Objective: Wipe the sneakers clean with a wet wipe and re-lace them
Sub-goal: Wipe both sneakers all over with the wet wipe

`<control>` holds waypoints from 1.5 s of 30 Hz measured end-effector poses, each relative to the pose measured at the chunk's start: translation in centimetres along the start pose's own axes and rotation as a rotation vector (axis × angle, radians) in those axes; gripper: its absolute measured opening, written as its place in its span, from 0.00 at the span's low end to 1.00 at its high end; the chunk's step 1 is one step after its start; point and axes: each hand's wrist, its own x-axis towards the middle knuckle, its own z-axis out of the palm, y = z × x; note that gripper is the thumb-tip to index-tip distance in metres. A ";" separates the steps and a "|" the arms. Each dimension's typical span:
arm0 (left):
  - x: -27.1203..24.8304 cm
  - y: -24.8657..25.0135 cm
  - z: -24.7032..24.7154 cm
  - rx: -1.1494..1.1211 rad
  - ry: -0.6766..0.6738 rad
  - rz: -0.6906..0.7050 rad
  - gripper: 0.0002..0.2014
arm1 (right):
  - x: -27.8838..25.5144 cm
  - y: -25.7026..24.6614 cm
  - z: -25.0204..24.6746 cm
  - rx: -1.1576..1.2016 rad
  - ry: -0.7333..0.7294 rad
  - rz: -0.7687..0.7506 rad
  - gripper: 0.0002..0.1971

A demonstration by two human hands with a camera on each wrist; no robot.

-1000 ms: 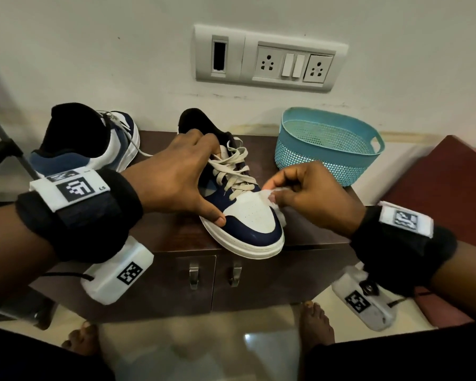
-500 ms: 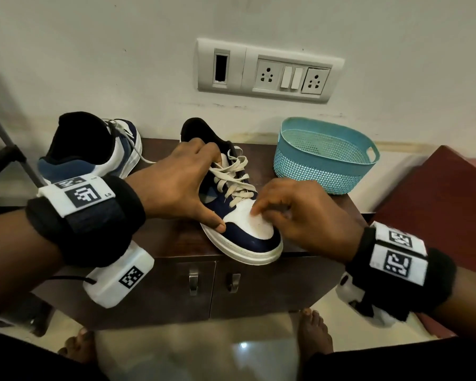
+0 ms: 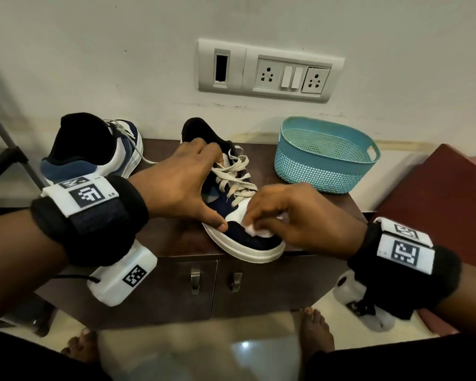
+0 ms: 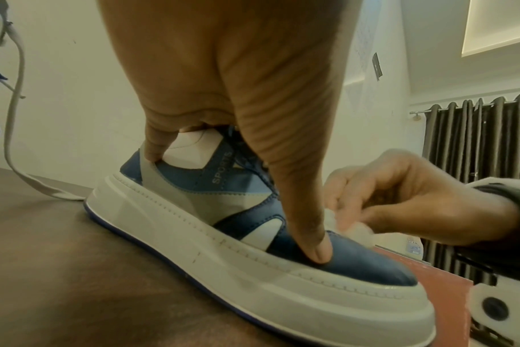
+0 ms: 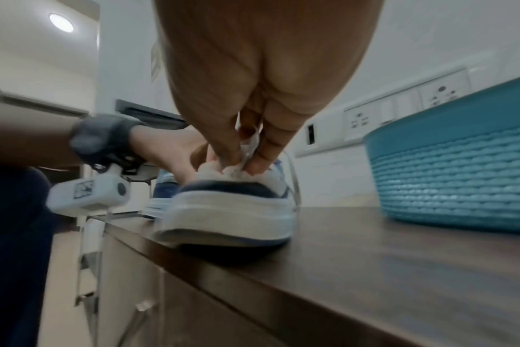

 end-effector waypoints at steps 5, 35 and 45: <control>0.1 0.1 0.1 0.004 -0.002 -0.018 0.49 | -0.6 2.2 -0.8 -0.061 0.107 0.225 0.09; 0.4 0.2 0.0 0.031 -0.028 -0.023 0.49 | -4.6 3.0 -2.0 0.130 -0.036 0.138 0.08; 0.7 0.2 0.1 0.044 -0.044 -0.021 0.49 | -2.5 -1.8 2.2 -0.160 -0.124 -0.219 0.09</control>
